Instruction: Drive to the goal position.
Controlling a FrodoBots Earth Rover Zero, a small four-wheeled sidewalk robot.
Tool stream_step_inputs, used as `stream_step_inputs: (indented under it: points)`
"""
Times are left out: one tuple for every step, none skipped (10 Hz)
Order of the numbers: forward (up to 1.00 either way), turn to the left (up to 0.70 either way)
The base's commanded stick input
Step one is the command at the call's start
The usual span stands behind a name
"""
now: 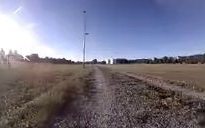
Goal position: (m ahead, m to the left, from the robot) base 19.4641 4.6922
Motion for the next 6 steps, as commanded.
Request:
stream_step_inputs:
  points:
    - [0.5,0.0]
    - [0.5,0.0]
    - [0.5,0.0]
    - [0.5,0.0]
    - [0.5,0.0]
    - [0.5,0.0]
